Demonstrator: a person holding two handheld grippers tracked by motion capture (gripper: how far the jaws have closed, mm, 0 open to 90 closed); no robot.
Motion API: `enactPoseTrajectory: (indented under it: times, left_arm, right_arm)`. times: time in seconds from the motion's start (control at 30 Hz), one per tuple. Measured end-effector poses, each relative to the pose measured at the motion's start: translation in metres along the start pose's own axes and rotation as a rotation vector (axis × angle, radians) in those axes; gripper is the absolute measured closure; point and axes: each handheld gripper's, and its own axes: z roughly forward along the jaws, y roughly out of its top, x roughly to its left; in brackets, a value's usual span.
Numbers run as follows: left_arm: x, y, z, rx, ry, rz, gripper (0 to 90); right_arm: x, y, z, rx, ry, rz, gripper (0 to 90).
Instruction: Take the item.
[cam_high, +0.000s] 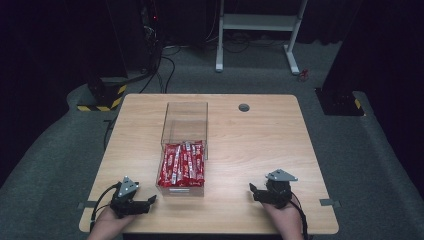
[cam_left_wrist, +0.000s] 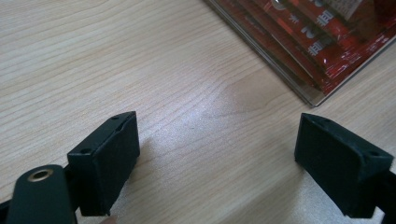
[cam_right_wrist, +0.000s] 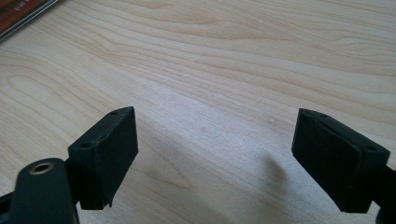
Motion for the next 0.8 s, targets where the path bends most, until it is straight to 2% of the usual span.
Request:
enactPoseTrajectory:
  times: [0.8]
  left_arm:
    - [0.0,0.0,0.0,-0.001,0.0,0.0,14.3]
  right_arm:
    - [0.02,0.001,0.005,-0.004,0.064,-0.036,16.7]
